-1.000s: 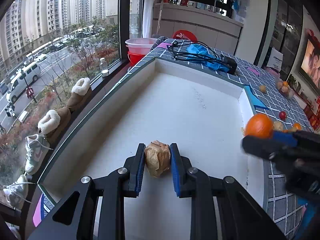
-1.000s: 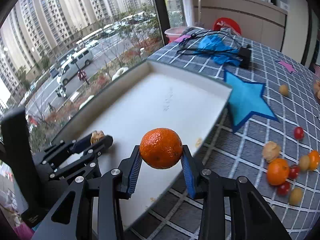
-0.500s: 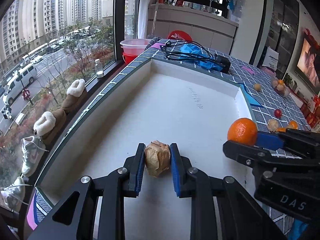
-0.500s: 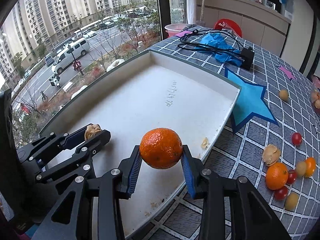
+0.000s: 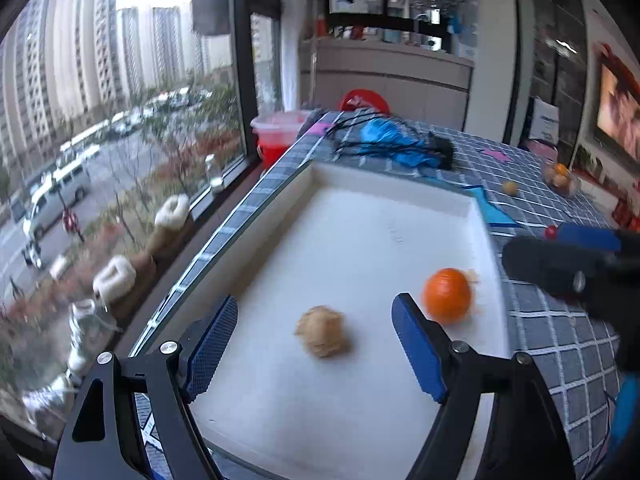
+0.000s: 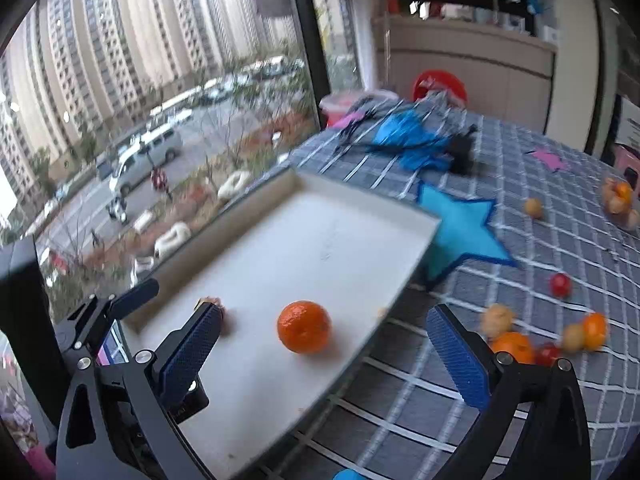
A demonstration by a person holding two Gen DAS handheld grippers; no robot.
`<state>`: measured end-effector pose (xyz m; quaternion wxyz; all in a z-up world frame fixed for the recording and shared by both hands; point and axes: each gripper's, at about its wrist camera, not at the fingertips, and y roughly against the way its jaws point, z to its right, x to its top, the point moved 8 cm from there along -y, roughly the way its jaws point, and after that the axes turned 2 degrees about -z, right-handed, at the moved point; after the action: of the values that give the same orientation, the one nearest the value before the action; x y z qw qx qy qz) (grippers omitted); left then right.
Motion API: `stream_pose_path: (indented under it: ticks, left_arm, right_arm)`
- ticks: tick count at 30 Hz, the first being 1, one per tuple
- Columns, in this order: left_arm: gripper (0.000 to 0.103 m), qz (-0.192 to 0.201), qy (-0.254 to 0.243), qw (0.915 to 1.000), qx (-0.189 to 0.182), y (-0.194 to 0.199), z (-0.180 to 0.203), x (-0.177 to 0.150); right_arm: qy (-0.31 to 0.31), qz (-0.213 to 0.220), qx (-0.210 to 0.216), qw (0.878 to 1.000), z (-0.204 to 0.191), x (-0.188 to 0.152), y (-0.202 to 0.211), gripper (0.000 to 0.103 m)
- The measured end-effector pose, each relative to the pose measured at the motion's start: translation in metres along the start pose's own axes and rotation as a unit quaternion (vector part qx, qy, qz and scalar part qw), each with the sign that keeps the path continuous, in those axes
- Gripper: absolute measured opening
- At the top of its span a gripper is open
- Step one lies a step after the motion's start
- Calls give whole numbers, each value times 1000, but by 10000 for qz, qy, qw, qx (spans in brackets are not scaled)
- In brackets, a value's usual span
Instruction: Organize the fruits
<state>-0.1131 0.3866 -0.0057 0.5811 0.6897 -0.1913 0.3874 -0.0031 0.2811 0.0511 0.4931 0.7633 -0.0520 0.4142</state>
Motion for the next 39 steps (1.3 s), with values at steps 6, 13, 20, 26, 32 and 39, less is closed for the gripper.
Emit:
stream_pose_path:
  ticks: [6,13,20,26,32,39]
  left_arm:
    - [84,180,-525,9965,-631,27,71,-1]
    - [85,-46,-1347,9831,-1238,30,176,-25]
    - [85,-280,-1545,9829,-962,5,208,-44]
    - [85,-681,-1394,9827,-1013,-12,207,-50]
    - [85,-825,-1086,9821,-1295,-13,201,-54]
    - [85,-808,-1095,9827,-1259,-12,201,-54]
  right_arm:
    - [-950,299,-887,9911,93,-27,39,103]
    - [-2055,91,-1962,9587,214,-90,85,103]
    - [-2848,-84,-2597,9227,295,-143,112,103]
    - [-2896,5,-2456,9251,308,-147,106,103]
    - [-2712,-89,-2509,9292,301,-148,102,103]
    - [-2779,25,-2419,9297,302,-150,105,103]
